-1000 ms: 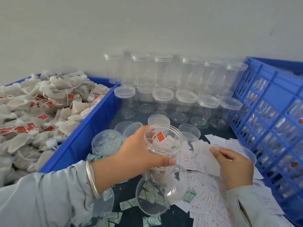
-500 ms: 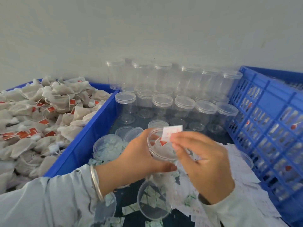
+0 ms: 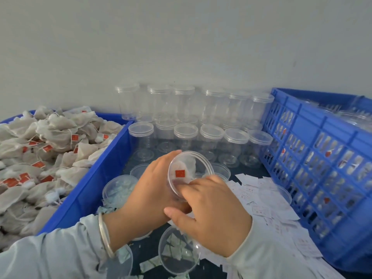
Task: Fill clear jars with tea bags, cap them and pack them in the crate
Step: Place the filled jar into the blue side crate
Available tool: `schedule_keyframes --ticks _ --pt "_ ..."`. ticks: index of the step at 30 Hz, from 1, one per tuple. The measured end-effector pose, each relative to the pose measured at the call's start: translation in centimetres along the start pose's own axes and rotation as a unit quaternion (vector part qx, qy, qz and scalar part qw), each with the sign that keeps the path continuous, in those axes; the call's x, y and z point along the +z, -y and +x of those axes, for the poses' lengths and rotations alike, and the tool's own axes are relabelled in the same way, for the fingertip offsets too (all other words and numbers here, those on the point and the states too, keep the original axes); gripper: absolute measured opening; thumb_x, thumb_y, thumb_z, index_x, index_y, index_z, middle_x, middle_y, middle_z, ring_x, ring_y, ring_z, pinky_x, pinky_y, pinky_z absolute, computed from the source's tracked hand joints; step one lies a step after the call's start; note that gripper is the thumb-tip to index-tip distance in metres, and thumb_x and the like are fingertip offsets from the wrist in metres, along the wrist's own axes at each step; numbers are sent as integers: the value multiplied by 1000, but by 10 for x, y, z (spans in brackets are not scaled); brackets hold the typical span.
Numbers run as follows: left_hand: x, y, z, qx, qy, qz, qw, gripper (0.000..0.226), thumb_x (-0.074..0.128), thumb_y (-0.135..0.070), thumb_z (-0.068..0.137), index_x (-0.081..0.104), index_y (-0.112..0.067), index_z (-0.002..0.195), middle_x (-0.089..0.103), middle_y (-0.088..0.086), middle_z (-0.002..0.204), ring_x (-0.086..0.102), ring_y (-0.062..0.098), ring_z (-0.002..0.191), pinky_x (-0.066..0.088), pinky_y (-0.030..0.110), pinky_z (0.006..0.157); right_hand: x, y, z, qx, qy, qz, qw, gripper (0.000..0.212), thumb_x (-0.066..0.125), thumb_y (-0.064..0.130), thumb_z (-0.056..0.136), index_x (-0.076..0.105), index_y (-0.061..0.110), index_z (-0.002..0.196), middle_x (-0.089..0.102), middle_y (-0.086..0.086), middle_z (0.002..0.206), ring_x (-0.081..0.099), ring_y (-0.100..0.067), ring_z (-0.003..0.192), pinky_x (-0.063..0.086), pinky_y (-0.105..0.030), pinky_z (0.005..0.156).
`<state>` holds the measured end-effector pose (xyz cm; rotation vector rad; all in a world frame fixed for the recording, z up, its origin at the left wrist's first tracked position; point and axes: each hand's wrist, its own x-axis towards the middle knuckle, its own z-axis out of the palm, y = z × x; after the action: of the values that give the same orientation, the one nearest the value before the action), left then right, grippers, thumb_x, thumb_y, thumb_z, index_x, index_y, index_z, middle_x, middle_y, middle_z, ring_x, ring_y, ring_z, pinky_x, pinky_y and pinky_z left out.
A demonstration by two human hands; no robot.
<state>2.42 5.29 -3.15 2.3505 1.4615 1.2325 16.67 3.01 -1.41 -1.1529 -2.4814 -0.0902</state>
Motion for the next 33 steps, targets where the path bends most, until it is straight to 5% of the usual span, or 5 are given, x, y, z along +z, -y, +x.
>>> schedule_keyframes --ticks 10,17,25,29,33 --pt "15 -64 33 15 -6 -133 991 71 59 -54 53 39 -50 121 48 -45 110 48 -25 98 33 -6 76 -78 -26 -14 12 -140 -49 989 26 64 33 77 58 12 63 54 -1 56 51 -19 54 34 -25 55" --pt "44 -161 119 78 -63 -238 966 73 73 -37 57 41 -32 123 59 -35 91 50 -25 88 34 -6 71 -175 -78 -43 67 -180 -158 969 20 53 18 80 69 10 72 58 2 67 51 -24 73 47 -41 68" --pt "108 -243 185 66 18 -242 968 90 76 -40 74 25 -21 146 44 -6 138 44 6 121 34 18 94 -288 -172 -74 148 -253 -255 921 22 57 20 84 72 5 85 67 -15 83 58 -35 84 45 -41 76" --pt "154 -251 157 101 111 -285 947 14 65 -33 85 64 -20 91 63 -11 90 55 0 71 43 24 73 -316 -243 -62 221 -263 -249 905 18 60 16 88 72 5 93 67 -17 92 58 -35 90 44 -37 79" --pt "178 -250 146 252 21 -199 947 42 45 -30 81 28 -17 45 24 -3 42 27 15 46 23 22 57 -297 -314 -36 306 -192 -217 907 22 55 19 91 73 8 96 67 -15 99 58 -34 95 47 -37 84"
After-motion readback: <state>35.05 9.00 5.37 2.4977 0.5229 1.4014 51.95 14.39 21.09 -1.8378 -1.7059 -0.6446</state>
